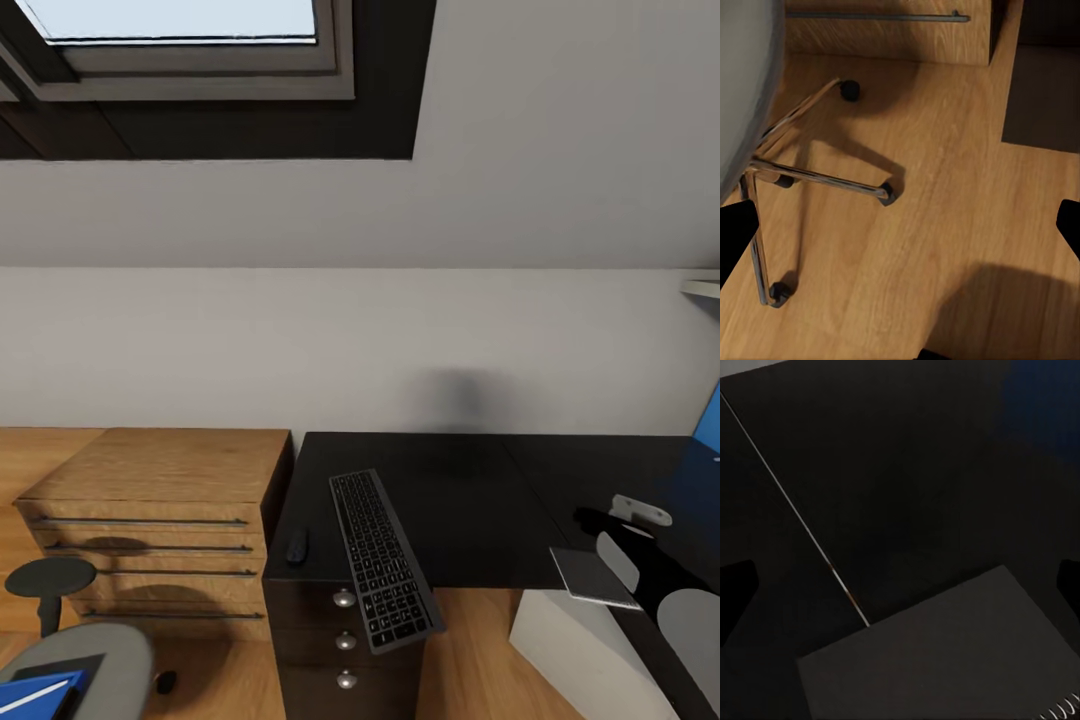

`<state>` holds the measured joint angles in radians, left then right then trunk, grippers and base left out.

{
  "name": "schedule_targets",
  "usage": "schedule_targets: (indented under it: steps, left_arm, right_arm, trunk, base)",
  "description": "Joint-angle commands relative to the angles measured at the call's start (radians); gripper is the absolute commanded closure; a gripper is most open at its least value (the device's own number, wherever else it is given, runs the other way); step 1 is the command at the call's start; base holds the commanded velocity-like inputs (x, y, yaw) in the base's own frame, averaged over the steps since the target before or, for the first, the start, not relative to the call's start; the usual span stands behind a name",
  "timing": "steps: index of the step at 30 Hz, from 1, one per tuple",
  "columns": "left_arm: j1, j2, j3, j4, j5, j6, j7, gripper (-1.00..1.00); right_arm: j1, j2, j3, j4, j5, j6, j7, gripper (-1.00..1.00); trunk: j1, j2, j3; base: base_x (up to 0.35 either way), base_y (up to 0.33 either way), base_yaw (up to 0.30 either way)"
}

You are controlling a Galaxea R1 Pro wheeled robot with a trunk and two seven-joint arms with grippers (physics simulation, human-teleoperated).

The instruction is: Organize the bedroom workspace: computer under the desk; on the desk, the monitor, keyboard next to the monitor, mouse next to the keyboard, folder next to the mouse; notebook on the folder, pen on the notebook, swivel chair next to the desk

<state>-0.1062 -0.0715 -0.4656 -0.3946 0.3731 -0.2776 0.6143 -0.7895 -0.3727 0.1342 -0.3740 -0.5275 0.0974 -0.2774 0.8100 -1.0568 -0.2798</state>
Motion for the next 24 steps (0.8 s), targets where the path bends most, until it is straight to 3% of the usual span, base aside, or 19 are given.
schedule_targets:
  steps: [1, 8, 16, 24]
  left_arm:
    - [-0.001, 0.001, -0.009, 0.0, 0.011, -0.006, 0.005, -1.0]
    - [-0.001, -0.002, -0.028, -0.003, 0.006, -0.007, 0.006, -1.0]
    - [-0.001, -0.004, -0.037, -0.004, 0.006, -0.007, 0.005, -1.0]
    - [-0.001, -0.004, -0.036, -0.004, 0.006, -0.005, 0.005, -1.0]
  right_arm:
    - [0.0, -0.002, 0.008, -0.002, -0.006, 0.011, -0.008, -1.0]
    - [-0.002, -0.026, 0.008, -0.003, -0.008, 0.092, -0.009, -1.0]
    - [-0.002, -0.037, 0.004, -0.078, -0.012, 0.124, -0.003, -1.0]
    - [-0.002, -0.035, 0.003, -0.094, -0.016, 0.121, 0.001, -1.0]
  trunk:
    - [0.0, -0.001, -0.001]
    - [0.0, -0.001, -0.001]
    - [0.031, -0.057, -0.026]
    - [0.062, -0.113, -0.052]
  base:
    - [0.028, 0.0, 0.0]
    - [0.01, 0.0, 0.0]
    - [0.001, 0.0, 0.0]
    - [0.0, 0.0, 0.0]
